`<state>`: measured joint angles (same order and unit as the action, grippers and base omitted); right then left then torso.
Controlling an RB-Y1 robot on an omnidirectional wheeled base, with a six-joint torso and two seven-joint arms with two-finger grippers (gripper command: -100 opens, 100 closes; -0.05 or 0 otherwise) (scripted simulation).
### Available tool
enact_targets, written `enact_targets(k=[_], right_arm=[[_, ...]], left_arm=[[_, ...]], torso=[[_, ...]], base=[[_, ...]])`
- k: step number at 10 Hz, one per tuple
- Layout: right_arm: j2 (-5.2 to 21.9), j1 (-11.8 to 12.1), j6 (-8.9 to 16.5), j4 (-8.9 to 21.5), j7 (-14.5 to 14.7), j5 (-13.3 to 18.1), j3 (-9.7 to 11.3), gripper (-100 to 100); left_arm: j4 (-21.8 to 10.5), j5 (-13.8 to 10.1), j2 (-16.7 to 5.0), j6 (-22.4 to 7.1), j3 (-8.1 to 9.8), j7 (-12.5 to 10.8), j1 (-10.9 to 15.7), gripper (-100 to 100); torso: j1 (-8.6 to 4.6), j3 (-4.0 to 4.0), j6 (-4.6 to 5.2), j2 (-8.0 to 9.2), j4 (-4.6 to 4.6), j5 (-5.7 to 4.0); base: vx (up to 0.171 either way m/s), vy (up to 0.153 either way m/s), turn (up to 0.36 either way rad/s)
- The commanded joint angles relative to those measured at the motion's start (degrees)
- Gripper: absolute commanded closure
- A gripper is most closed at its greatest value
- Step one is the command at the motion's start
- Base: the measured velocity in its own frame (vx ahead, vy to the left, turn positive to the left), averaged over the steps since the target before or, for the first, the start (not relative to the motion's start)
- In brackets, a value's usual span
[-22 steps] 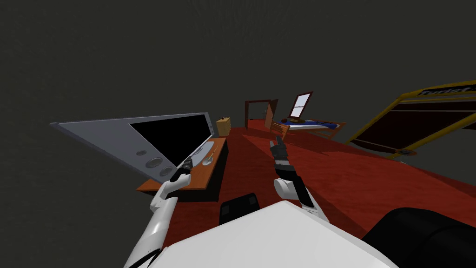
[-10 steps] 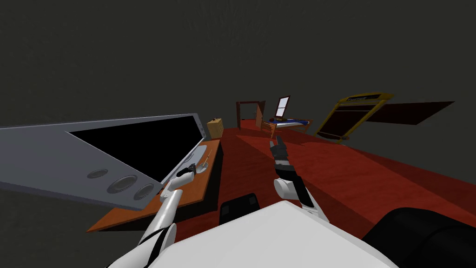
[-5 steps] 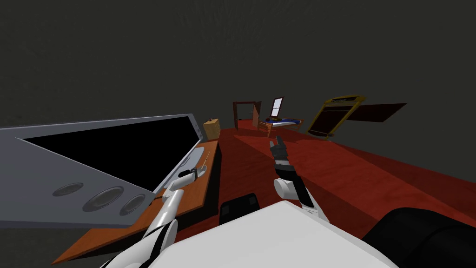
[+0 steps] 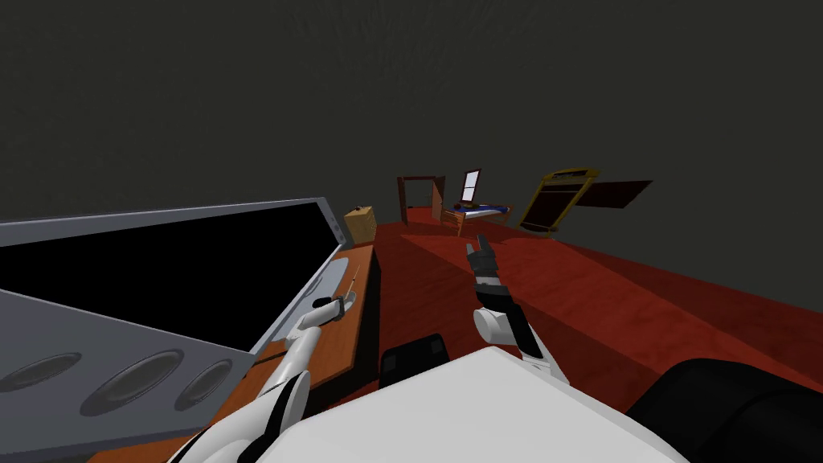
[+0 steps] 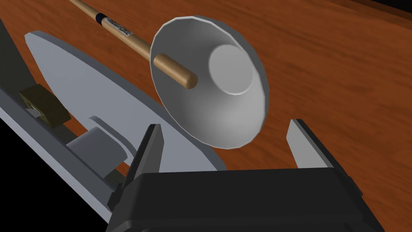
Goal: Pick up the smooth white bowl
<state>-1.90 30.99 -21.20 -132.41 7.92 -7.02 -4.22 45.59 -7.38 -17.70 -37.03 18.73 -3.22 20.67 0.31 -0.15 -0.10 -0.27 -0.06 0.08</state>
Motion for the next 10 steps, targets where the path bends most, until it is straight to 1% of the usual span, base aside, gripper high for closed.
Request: enact_targets(k=[1,4,5,6,7,10], right_arm=[[0.0,0.0,0.0,0.0,0.0,0.0,0.0,0],[0.0,0.0,0.0,0.0,0.0,0.0,0.0,0],[0.0,0.0,0.0,0.0,0.0,0.0,0.0,0],[0.0,0.0,0.0,0.0,0.0,0.0,0.0,0],[0.0,0.0,0.0,0.0,0.0,0.0,0.0,0],[0.0,0.0,0.0,0.0,0.0,0.0,0.0,0]], left_arm=[[-0.9,-0.6,0.1,-1.6,-0.13,-0.1,-0.1,-100],[-4.1,-1.4,0.7,-3.1,-0.46,-0.2,-0.4,-100],[-3.7,-1.1,0.7,-2.6,-0.43,-0.3,-0.3,-100],[-3.9,-1.1,0.8,-2.5,-0.45,-0.4,-0.3,0],[-5.4,-0.9,0.5,-0.9,-0.02,-1.2,-0.6,-100],[-7.4,-0.7,0.3,1.2,0.53,-2.2,-0.9,-100]], torso=[[0.0,0.0,0.0,0.0,0.0,0.0],[0.0,0.02,0.01,0.04,0.01,0.0],[0.02,0.01,0.0,0.03,0.0,0.0],[-0.14,0.04,0.0,0.08,0.02,-0.03],[-0.26,0.07,0.01,0.13,0.03,-0.06],[-0.2,0.1,0.01,0.17,0.04,-0.05]], base=[[0.038,0.057,-0.082],[0.036,0.087,-0.095],[0.017,0.041,-0.012],[0.003,0.008,0.001],[0.004,0.019,-0.207],[0.0,0.035,-0.113]])
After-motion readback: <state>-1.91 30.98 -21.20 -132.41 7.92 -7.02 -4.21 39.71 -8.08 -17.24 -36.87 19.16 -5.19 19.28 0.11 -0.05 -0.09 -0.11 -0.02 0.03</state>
